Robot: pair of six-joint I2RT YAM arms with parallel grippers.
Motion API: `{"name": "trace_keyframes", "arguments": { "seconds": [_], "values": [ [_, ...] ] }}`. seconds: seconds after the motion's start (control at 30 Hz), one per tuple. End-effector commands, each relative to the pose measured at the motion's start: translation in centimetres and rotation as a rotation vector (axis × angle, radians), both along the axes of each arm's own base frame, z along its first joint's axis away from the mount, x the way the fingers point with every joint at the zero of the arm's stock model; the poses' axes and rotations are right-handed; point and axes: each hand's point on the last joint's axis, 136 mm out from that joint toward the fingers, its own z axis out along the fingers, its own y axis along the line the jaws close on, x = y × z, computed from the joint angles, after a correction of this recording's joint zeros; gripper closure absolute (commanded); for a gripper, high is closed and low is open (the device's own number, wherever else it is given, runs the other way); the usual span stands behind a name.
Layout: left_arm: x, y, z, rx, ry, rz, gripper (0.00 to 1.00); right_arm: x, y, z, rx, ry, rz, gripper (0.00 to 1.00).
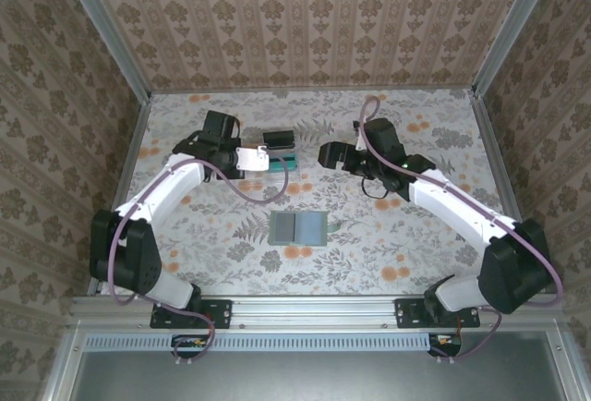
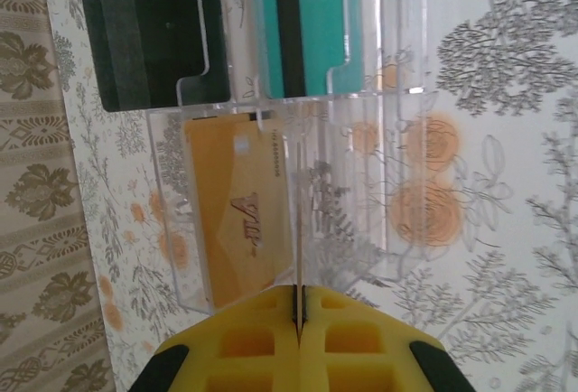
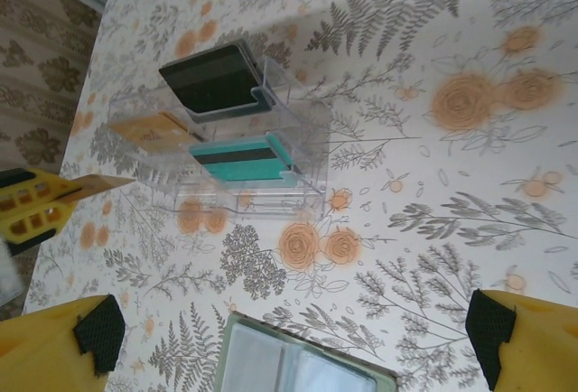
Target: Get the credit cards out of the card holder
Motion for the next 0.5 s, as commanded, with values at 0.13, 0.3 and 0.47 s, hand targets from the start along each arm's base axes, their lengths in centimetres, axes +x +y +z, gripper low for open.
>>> {"name": "trace_keyframes", "arguments": {
  "seconds": [0.13,0.3,0.47],
  "values": [
    [3.4,-0.9,0.6,0.017,-0.050,-0.017,1.00,-1.1,-1.8,-0.4,-0.010,0.025,-0.022,0.00],
    [4.5,-1.4,-0.2,0.008,-0.024,0.006,1.00,-0.9,-2.1,-0.9,-0.012,0.036,-0.030,0.00],
    [5.2,-1.3,-1.2,0.020,0.015,0.049,1.00,-0.6,-2.2,-1.1,-0.010,0.045,-0.037,0.00]
  ]
}}
